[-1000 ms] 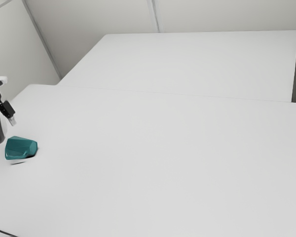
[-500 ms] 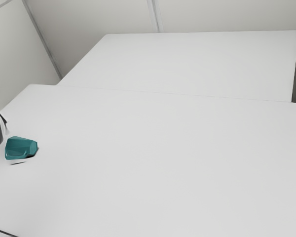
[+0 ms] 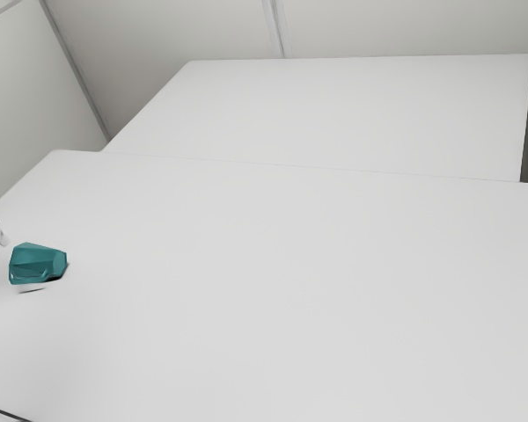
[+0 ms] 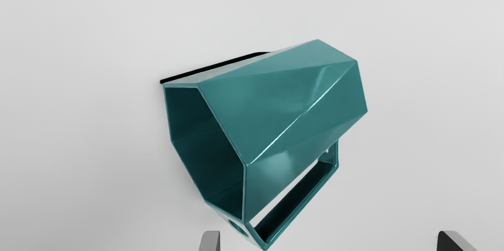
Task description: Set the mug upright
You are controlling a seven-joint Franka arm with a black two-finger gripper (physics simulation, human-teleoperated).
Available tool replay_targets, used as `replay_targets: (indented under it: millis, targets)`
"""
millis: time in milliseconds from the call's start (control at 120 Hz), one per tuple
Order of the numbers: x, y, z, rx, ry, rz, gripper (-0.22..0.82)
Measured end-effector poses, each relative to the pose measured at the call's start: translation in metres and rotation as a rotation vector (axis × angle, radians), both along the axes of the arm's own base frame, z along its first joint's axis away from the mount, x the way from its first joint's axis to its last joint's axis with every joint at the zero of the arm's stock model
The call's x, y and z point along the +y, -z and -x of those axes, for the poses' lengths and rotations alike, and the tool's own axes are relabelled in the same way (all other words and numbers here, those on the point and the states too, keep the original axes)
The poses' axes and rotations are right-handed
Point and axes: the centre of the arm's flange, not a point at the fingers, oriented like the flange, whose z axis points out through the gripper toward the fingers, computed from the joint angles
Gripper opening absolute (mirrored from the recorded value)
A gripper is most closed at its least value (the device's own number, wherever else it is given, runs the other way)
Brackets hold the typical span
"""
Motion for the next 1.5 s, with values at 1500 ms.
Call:
replay_targets:
  millis: [1500]
  targets:
    - [0.028, 0.078, 0.037, -0.328, 0.031, 0.376, 0.60]
